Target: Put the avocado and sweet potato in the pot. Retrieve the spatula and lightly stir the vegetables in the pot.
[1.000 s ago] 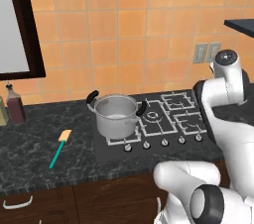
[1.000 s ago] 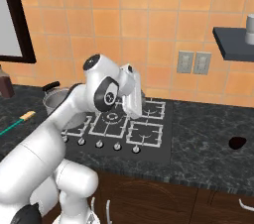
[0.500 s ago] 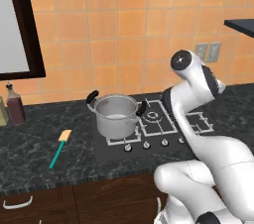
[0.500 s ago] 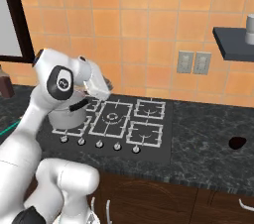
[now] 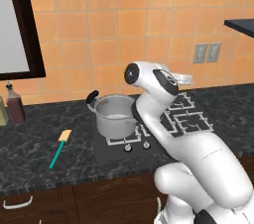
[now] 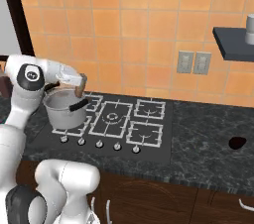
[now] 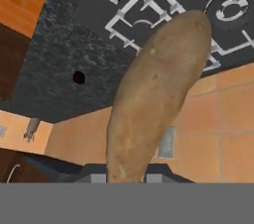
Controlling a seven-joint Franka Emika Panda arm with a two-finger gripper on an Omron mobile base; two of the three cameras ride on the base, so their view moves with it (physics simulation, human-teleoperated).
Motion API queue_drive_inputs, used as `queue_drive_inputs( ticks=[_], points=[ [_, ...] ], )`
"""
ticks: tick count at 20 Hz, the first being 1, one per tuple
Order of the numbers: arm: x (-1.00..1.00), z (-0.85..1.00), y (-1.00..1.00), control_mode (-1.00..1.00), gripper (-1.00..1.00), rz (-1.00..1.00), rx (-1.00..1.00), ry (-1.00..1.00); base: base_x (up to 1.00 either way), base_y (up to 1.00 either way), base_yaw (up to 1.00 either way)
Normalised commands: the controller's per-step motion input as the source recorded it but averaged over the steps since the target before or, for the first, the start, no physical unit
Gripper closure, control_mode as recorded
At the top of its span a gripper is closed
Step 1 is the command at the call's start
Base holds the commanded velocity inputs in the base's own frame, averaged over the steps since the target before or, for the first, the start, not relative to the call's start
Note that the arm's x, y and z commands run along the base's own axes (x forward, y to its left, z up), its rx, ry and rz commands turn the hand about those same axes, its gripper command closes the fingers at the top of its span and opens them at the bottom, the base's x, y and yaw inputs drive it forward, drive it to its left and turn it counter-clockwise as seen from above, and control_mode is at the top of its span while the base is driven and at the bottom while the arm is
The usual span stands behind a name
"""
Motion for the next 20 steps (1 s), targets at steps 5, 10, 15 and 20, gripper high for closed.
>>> queue_drive_inputs(
  ticks=[5,10,15,20],
  points=[
    [0.37,-0.05,1.00,-1.00,1.00,0.06,-0.14,0.29,0.00,0.00,0.00],
    [0.33,-0.28,0.90,-1.00,1.00,0.02,-0.05,0.05,0.00,0.00,0.00],
    [0.42,-0.91,0.35,-1.00,1.00,0.00,-0.07,0.00,0.00,0.00,0.00],
    [0.38,-0.70,0.00,-1.00,1.00,0.00,-0.01,0.00,0.00,0.00,0.00]
  ],
)
